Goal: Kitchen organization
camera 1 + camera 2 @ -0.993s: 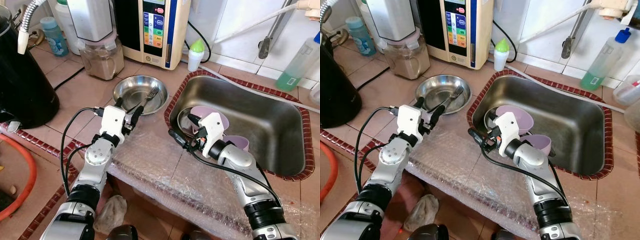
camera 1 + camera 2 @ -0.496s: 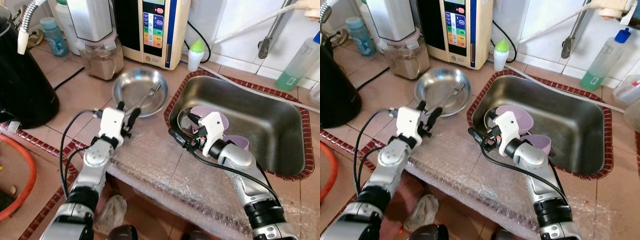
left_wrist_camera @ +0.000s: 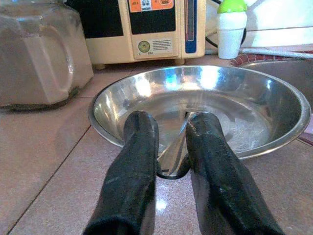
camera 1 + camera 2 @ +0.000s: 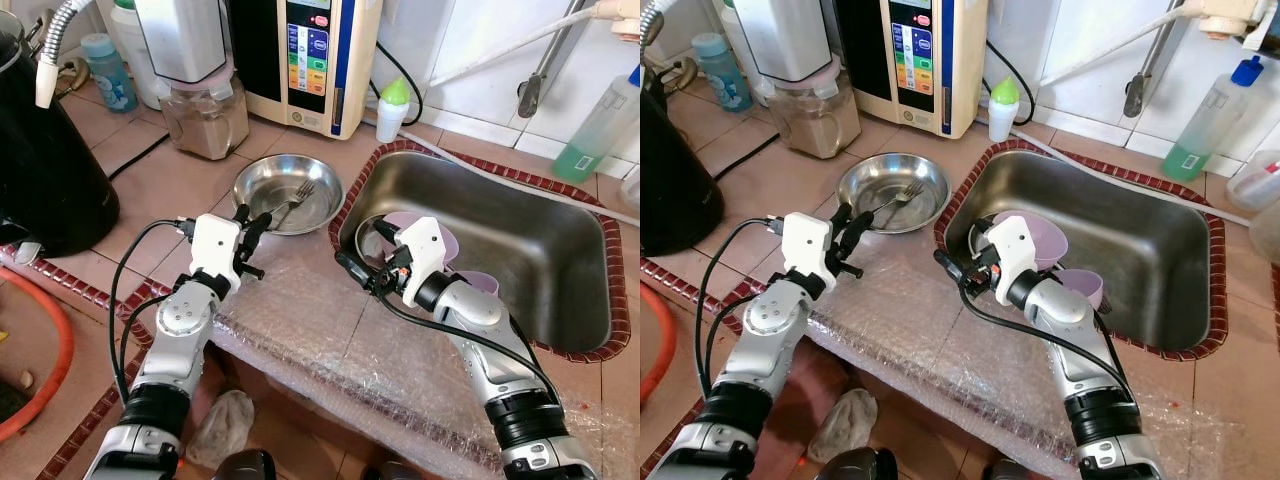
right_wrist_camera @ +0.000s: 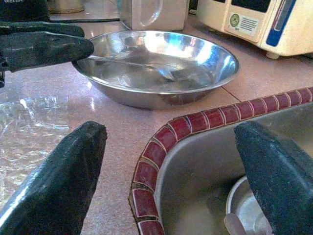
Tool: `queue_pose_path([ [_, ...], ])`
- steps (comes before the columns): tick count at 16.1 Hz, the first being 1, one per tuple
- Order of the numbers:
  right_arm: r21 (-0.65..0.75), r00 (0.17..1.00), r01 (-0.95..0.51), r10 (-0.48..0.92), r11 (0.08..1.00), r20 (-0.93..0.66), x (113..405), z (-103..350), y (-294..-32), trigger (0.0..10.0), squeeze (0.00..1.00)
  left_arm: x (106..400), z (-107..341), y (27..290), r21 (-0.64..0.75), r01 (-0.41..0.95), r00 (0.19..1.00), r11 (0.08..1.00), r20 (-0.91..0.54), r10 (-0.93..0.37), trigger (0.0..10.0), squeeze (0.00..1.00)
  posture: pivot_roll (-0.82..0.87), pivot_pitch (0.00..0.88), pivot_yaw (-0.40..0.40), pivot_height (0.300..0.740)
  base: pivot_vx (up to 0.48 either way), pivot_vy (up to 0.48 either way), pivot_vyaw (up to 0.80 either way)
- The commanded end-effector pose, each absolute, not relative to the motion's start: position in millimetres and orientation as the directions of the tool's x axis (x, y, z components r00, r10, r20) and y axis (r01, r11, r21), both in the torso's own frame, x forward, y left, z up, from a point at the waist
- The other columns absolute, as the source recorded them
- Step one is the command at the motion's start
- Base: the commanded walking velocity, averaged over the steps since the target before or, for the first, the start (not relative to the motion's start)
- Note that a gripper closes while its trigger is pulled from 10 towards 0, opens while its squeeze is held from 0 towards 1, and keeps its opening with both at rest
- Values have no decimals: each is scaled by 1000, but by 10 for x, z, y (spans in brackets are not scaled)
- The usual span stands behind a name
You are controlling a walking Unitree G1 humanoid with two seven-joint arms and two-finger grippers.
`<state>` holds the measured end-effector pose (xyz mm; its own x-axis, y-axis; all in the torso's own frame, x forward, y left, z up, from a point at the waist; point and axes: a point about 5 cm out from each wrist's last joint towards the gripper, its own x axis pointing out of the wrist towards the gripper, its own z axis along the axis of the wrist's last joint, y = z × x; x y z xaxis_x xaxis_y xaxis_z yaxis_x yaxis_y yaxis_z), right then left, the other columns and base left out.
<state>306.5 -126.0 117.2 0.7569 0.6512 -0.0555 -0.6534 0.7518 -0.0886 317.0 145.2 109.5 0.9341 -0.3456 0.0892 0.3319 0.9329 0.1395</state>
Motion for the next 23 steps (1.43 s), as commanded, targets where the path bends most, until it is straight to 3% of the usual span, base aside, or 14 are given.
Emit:
queue_pose_path([
  [1,-102,756,-654,652,749,-55,3081,1186,-1264,10000,0,3157,1141,1458,146,342,930,928,89,-357,0,0,-38,56,5,740,0,0,0],
  [8,-104,759,-650,648,753,-55,3092,1169,-1255,10000,0,3006,1278,1455,134,383,913,914,96,-397,0,0,-28,53,13,740,0,0,0],
  [15,-126,773,-632,635,765,-21,3148,1230,-1252,10000,0,3057,1836,1403,173,378,861,909,297,-414,0,0,-17,47,5,740,0,0,0],
  [18,-257,849,-481,519,838,101,3277,1460,-1380,10000,0,3079,2014,1306,226,499,800,837,250,-545,0,0,-19,44,8,740,0,0,0],
  [23,-410,862,-373,474,832,179,3346,1649,-1459,10000,0,3072,2094,1198,290,625,716,724,157,-681,0,0,-19,45,7,740,0,0,0],
])
